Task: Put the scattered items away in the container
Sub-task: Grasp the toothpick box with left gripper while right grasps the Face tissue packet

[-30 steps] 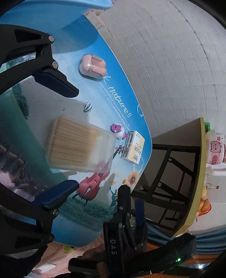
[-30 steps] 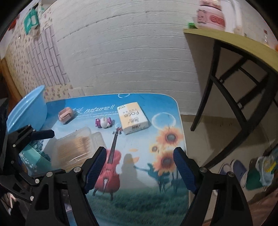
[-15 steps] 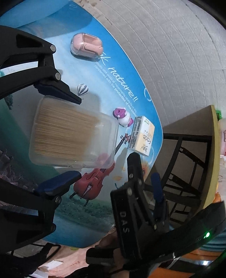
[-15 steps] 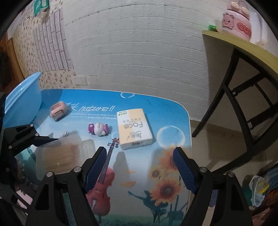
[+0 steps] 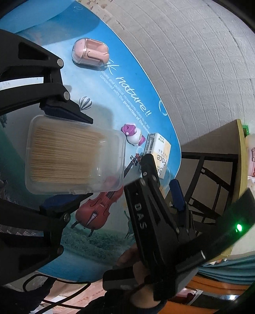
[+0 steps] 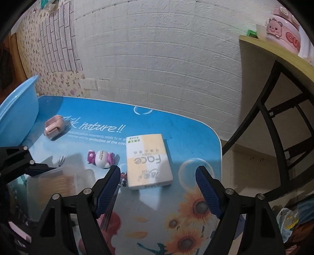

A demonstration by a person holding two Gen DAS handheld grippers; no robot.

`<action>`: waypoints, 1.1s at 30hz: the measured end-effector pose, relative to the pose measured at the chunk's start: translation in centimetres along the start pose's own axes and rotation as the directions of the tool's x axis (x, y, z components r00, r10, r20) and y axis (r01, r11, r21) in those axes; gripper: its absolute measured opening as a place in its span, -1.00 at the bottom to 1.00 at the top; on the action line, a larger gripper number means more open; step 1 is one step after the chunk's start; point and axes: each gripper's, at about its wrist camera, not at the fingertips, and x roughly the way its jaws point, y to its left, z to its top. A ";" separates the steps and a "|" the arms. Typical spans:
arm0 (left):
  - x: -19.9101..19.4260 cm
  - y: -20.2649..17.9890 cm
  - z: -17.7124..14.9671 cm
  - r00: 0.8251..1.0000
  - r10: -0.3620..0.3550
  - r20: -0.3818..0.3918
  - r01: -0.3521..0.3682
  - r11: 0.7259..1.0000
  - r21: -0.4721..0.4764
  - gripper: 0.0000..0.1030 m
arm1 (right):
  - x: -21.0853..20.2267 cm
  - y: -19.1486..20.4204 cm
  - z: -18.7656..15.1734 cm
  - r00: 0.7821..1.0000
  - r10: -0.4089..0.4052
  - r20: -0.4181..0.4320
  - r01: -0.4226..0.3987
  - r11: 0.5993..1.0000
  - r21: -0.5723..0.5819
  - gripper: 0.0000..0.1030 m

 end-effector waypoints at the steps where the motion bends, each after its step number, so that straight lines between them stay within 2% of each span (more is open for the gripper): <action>1: 0.0 -0.1 0.0 1.000 0.003 0.000 -0.003 1.000 0.001 0.19 | 0.3 0.0 0.1 1.000 0.000 -0.006 0.000 1.000 -0.006 0.58; 10: -0.1 0.2 -0.1 1.000 0.010 -0.002 -0.010 1.000 0.006 0.18 | 1.5 -0.1 0.2 1.000 0.011 -0.016 -0.011 1.000 -0.015 0.58; 12: -0.2 0.1 -0.1 1.000 0.014 -0.002 -0.014 1.000 0.007 0.18 | 1.5 -0.1 0.2 1.000 0.029 -0.011 -0.029 1.000 -0.012 0.52; 15: -0.1 -0.2 0.0 1.000 0.019 -0.003 -0.019 1.000 0.007 0.17 | 1.5 0.0 0.1 0.998 0.060 -0.007 -0.060 0.998 -0.008 0.30; 16: -0.1 -0.2 0.0 1.000 0.018 -0.003 -0.018 1.000 0.007 0.17 | 1.4 0.2 0.2 0.997 0.073 -0.006 -0.073 0.997 -0.014 0.08; 17: 0.0 -0.1 0.0 1.000 0.017 -0.003 -0.017 1.000 0.006 0.17 | 1.3 0.5 0.1 0.997 0.079 -0.008 -0.080 0.996 -0.029 -0.05; 20: 0.0 -0.1 0.0 1.000 0.018 -0.003 -0.018 1.000 0.004 0.17 | 1.1 0.7 0.0 0.996 0.083 -0.007 -0.084 0.996 -0.043 -0.05; 26: -0.2 -0.5 -0.3 0.999 0.040 -0.002 -0.040 0.999 -0.012 0.16 | -0.8 0.6 -1.2 0.995 0.092 0.024 -0.093 0.996 0.010 -0.06; 33: -1.8 -1.2 -1.3 0.999 0.039 0.025 -0.037 0.997 -0.072 0.16 | -4.6 -0.2 -3.7 0.996 0.065 0.060 -0.073 0.989 0.131 -0.06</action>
